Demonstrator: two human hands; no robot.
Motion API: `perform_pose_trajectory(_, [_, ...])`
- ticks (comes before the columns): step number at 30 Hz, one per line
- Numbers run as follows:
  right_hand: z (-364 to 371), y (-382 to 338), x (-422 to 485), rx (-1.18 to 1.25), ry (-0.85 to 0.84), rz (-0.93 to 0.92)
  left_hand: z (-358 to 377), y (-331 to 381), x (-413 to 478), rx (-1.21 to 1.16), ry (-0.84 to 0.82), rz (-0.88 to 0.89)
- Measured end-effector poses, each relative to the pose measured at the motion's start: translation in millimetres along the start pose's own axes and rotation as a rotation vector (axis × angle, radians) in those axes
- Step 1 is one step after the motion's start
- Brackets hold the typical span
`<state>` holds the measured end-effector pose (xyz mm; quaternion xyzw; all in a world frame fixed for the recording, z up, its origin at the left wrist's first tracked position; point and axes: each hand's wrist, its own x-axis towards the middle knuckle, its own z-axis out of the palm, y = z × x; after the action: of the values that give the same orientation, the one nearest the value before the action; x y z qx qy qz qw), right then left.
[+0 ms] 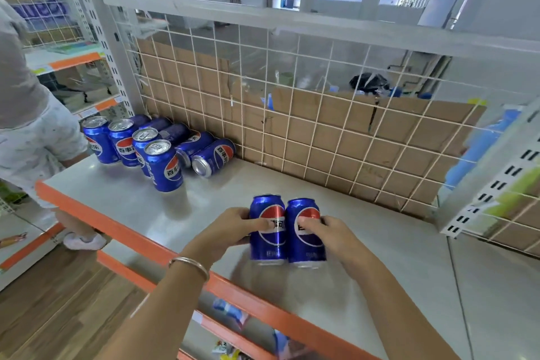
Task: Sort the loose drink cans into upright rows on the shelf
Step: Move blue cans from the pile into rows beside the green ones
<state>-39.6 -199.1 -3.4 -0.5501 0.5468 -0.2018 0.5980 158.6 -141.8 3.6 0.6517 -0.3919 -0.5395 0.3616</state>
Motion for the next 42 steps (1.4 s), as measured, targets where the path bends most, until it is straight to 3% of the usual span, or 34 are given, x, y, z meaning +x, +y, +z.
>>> perform_pose_trajectory(7, [-109.2, 26.7, -42.0, 0.137, 0.203, -0.050, 111.2, 39.9, 18.2, 0.002, -0.175, 0.125])
perform_pose_trajectory(19, [-328.1, 124.2, -129.8, 0.167, 0.601, -0.041, 377.2, 90.2, 42.1, 0.123, -0.454, 0.274])
perform_pose_trajectory(23, [-384.4, 156.9, -148.8, 0.179, 0.753, -0.097, 451.7, 95.7, 43.1, 0.093, -0.549, 0.293])
perform_pose_trajectory(28, [-427.7, 183.9, -157.6, 0.197, 0.814, -0.151, 508.9, 96.8, 46.2, 0.023, -0.689, 0.316])
perform_pose_trajectory(35, [-449.6, 198.6, -160.8, 0.041, 0.810, -0.235, 543.8, 87.2, 49.1, 0.078, -0.614, 0.487])
perform_pose_trajectory(42, [-450.0, 188.3, -159.1, -0.381, 0.906, 0.107, 550.5, 80.3, 56.9, 0.225, -0.387, 0.581])
